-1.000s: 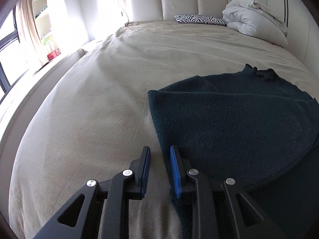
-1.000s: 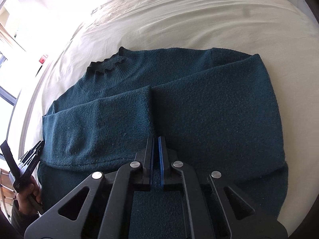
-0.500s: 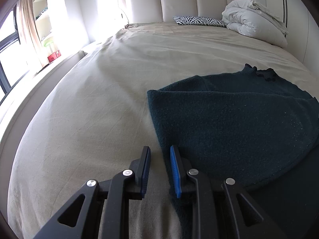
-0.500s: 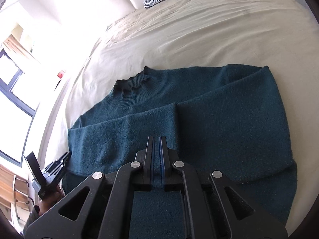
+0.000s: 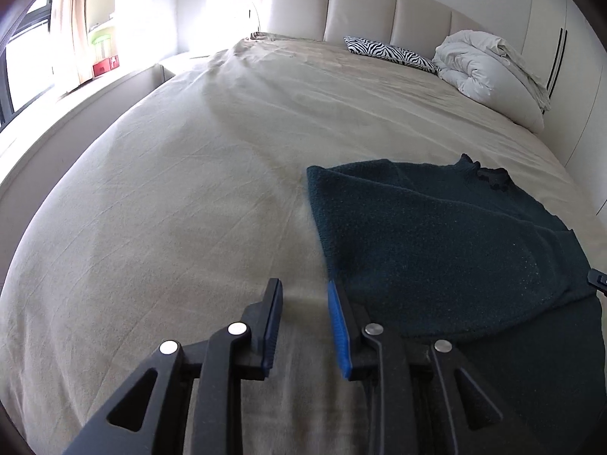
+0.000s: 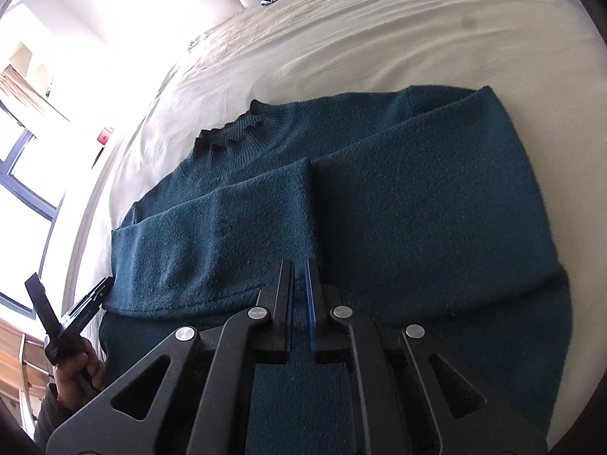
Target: Fold small clothes
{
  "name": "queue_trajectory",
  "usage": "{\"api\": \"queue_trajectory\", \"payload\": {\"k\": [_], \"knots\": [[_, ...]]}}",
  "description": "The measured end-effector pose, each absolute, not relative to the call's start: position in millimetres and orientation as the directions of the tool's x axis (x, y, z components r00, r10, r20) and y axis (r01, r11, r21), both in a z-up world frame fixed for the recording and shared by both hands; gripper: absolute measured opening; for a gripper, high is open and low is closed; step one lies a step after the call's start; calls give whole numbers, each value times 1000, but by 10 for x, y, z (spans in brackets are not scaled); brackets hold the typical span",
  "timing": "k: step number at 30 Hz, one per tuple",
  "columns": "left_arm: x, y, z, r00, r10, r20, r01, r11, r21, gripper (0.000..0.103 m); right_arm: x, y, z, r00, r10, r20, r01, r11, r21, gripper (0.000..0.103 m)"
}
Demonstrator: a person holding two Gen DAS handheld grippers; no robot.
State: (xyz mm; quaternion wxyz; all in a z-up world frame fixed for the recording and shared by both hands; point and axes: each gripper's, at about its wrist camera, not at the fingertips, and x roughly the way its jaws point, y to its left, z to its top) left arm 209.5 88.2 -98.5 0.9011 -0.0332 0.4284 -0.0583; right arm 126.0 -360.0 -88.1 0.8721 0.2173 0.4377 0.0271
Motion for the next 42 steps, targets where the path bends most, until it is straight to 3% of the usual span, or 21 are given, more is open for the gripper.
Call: {"api": "queue_trajectory", "payload": {"k": [2, 3, 5, 6, 7, 10, 26, 36, 42], "knots": [[1852, 946, -912, 619, -167, -767, 89, 986, -142, 38, 970, -3574, -687, 672, 223, -706, 107, 915, 390, 12], [1707, 978, -887, 618, -181, -766, 94, 983, -156, 47, 813, -3564, -609, 692, 211, -690, 102, 918, 383, 20], [1405, 1036, -857, 606, -214, -766, 102, 976, -192, 54, 500, -3552, -489, 729, 190, -658, 103, 919, 380, 37], [1247, 1059, -852, 598, -234, -766, 109, 971, -212, 57, 332, -3549, -436, 752, 172, -636, 107, 921, 375, 54], [1088, 1081, -853, 592, -248, -767, 113, 968, -225, 60, 167, -3544, -393, 776, 151, -612, 111, 923, 368, 64], [646, 1172, -885, 576, -261, -775, 109, 964, -243, 62, -288, -3540, -322, 819, 113, -563, 117, 927, 357, 72], [-438, 1399, -1026, 457, -339, -822, 44, 932, -360, 70, -1213, -3615, -505, 751, 168, -638, 141, 904, 404, 72], [-668, 1347, -1067, 308, -538, -785, 92, 838, -539, 70, -1544, -3790, -647, 714, 249, -654, 140, 865, 482, 72], [-607, 1385, -1180, 266, -616, -741, 35, 775, -631, 65, -1667, -3914, -678, 708, 300, -639, 131, 834, 536, 72]]}}
